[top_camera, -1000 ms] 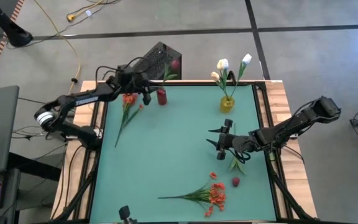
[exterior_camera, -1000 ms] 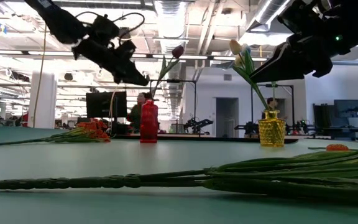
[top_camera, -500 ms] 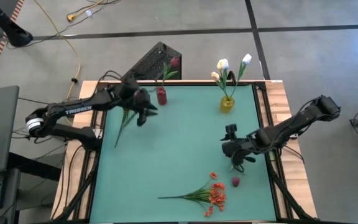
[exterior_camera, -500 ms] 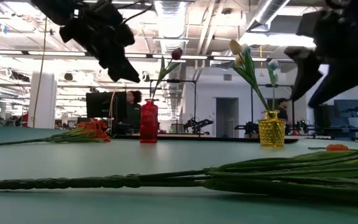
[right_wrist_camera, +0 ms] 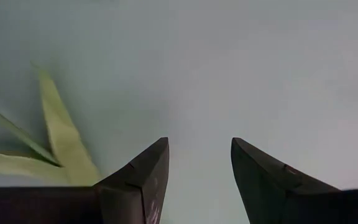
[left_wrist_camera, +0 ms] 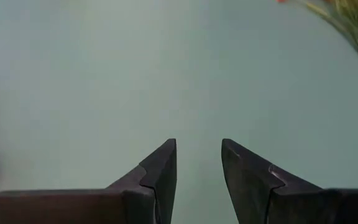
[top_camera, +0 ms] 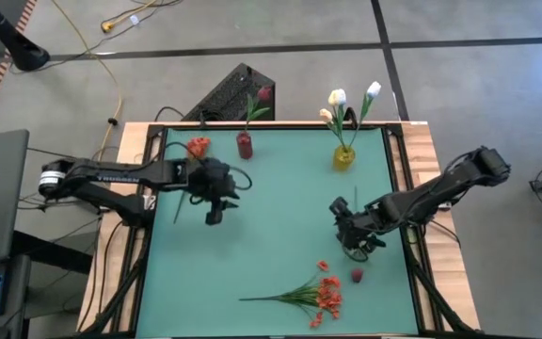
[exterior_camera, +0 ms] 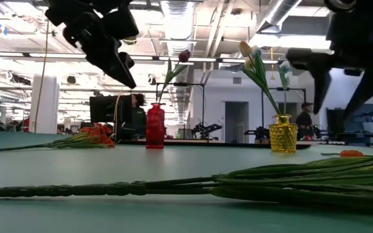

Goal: Sort flowers into vase by color
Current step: Put the red flower into the red vase

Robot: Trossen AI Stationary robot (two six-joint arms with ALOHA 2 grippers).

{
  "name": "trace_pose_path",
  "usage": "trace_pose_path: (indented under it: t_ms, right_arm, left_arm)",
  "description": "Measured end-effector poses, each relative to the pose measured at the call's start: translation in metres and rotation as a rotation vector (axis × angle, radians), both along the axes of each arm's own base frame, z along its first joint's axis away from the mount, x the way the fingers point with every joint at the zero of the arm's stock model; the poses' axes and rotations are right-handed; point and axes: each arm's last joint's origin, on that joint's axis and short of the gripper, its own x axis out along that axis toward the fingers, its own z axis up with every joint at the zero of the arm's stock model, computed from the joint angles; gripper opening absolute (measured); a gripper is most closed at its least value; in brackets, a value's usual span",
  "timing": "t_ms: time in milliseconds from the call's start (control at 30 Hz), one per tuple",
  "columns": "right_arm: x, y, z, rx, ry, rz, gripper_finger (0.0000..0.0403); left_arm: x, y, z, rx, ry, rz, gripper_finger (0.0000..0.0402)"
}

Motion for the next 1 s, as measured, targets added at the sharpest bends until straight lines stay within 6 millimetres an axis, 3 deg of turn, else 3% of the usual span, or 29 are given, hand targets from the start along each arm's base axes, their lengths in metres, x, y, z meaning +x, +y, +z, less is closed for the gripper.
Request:
trace_pose_path:
  t_ms: [167,300,433,833,1000]
  right_arm:
    - [0.017,-0.004,-0.006,-0.122,0.237,0.085,0.0198]
    - [0.017,-0.004,-0.016,-0.215,0.507,0.165,0.0198]
    - [0.016,-0.003,-0.032,-0.260,0.669,0.170,0.0198]
    - [0.025,0.005,-0.071,-0.283,0.811,0.201,0.0193]
    - [0.025,0.017,-0.079,-0.310,0.794,0.254,0.0142]
  left_arm:
    - [0.002,-0.011,0.001,0.066,-0.004,0.006,0.0114]
    - [0.002,-0.012,0.001,0.077,-0.002,0.014,0.0114]
    - [0.002,-0.012,0.000,0.076,-0.002,0.014,0.0114]
    - [0.001,-0.012,0.000,0.058,0.009,0.020,0.0114]
    - [0.001,-0.012,0.000,0.057,0.010,0.020,0.0114]
